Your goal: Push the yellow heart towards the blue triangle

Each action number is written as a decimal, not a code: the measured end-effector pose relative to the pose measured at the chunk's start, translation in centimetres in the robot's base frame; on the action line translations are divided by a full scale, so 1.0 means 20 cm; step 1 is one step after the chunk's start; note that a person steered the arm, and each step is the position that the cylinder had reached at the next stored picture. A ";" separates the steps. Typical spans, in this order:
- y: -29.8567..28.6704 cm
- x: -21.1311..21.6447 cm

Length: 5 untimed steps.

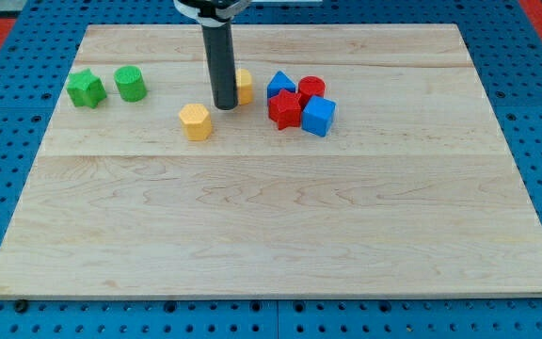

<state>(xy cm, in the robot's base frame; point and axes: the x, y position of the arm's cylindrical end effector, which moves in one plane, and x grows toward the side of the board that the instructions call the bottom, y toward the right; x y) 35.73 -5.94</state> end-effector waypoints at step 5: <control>-0.12 -0.21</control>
